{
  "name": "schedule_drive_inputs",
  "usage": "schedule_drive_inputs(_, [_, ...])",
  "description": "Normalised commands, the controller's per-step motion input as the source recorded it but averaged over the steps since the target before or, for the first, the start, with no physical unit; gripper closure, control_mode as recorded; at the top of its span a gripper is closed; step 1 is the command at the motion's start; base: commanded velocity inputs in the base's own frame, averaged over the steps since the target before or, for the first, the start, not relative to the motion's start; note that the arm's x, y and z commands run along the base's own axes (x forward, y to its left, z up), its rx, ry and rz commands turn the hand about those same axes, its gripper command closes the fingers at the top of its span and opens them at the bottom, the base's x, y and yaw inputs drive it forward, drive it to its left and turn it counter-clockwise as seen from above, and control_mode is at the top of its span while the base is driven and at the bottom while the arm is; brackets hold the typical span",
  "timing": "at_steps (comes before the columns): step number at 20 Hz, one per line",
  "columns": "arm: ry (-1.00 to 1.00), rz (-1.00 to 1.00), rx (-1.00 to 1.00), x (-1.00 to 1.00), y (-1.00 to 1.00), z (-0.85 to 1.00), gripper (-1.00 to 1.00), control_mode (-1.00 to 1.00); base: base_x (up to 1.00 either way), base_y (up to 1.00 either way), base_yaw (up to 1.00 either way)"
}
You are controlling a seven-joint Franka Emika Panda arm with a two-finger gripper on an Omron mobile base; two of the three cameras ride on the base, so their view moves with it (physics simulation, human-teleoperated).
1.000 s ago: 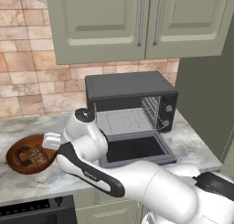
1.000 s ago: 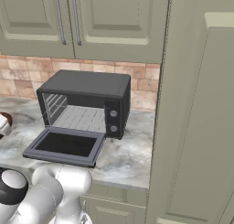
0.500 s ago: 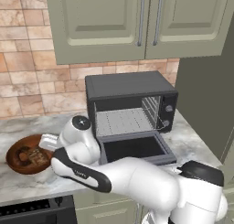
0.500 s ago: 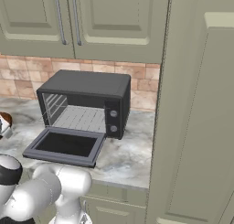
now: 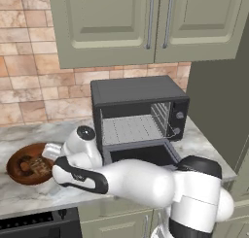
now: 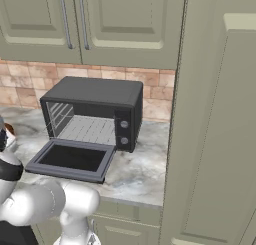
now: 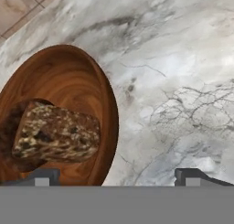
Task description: Pick up the heated bread from the toaster oven and place it in the bowl. Then move the bread bowl to the dining counter.
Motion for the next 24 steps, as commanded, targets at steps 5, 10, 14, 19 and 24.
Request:
schedule_drive_inputs(5, [0.0, 0.0, 0.01, 0.19, 0.15, -0.24, -1.0, -1.0, 0.0, 0.0, 0.0])
schedule_drive_inputs(10, [0.0, 0.0, 0.0, 0.26, 0.31, -0.22, -1.0, -1.0, 0.0, 0.0, 0.0])
schedule_drive_inputs(14, [0.03, 0.0, 0.0, 0.26, 0.37, -0.04, -1.0, -1.0, 0.0, 0.0, 0.0])
schedule_drive_inputs(19, [0.04, 0.0, 0.0, 0.02, 0.08, -0.01, 1.0, -1.0, 0.0, 0.0, 0.0])
schedule_drive_inputs(24, [0.0, 0.0, 0.0, 0.0, 0.0, 0.0, 1.0, -1.0, 0.0, 0.0, 0.0])
